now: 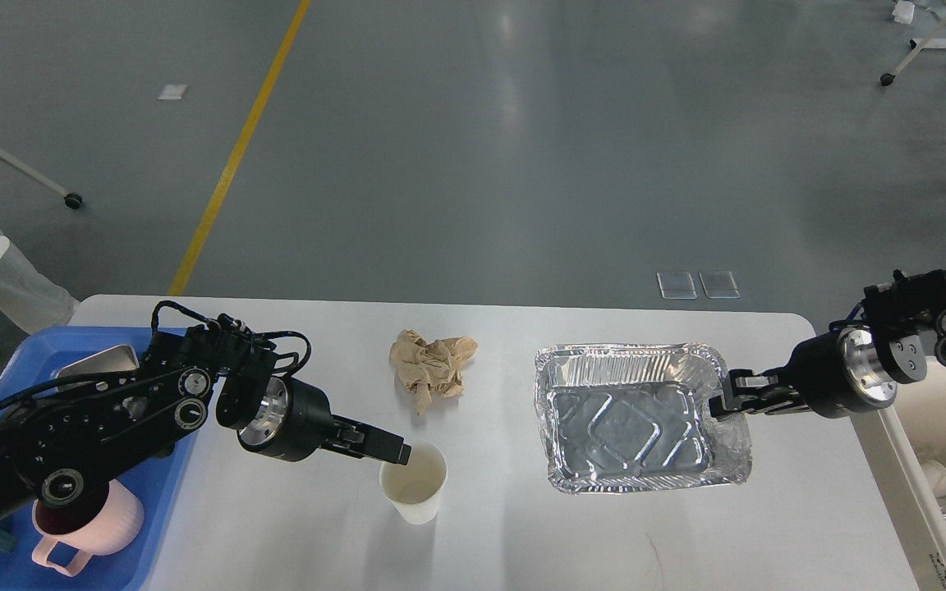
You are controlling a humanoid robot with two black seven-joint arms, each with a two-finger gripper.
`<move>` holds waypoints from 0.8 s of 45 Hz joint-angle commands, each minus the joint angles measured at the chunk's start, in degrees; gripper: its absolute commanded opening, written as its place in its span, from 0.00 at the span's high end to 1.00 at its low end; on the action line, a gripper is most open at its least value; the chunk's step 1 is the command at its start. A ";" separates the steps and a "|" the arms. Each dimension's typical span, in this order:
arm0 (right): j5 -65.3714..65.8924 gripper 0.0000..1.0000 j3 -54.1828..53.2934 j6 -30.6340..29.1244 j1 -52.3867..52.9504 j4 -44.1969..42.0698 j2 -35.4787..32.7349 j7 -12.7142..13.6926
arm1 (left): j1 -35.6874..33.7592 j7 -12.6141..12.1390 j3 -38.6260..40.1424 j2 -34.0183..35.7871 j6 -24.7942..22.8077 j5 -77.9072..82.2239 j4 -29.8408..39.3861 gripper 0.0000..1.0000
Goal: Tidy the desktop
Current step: 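Reach the left gripper to the white paper cup and grasp it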
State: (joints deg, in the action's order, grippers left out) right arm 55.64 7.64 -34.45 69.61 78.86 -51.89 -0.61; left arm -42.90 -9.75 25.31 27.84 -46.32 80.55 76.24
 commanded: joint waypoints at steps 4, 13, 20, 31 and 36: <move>0.00 1.00 0.00 0.00 -0.09 -0.02 -0.14 0.00 | 0.80 0.00 -0.34 -2.53 0.17 2.33 -2.59 0.30; 0.00 1.00 0.00 -0.09 -0.35 -0.02 -0.31 0.00 | 0.71 0.00 -0.34 -4.73 -0.09 2.95 -4.35 0.45; 0.00 1.00 -0.09 0.00 -0.44 -0.02 -0.40 -0.09 | 0.71 -0.18 -0.34 -5.43 -0.79 3.04 -5.14 0.67; -0.09 1.00 -0.17 0.00 -0.70 -0.02 -0.49 -0.09 | 0.71 -1.06 -0.17 -5.87 -7.03 2.77 -6.55 1.00; -0.09 1.00 -0.26 0.00 -0.88 -0.02 -0.67 -0.09 | 0.71 -1.41 0.09 -5.87 -7.21 2.60 -6.55 1.00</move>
State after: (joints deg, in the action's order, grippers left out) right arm 55.59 7.47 -34.46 68.93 78.87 -52.43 -0.69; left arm -42.19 -10.69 25.16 21.92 -53.14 83.30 69.79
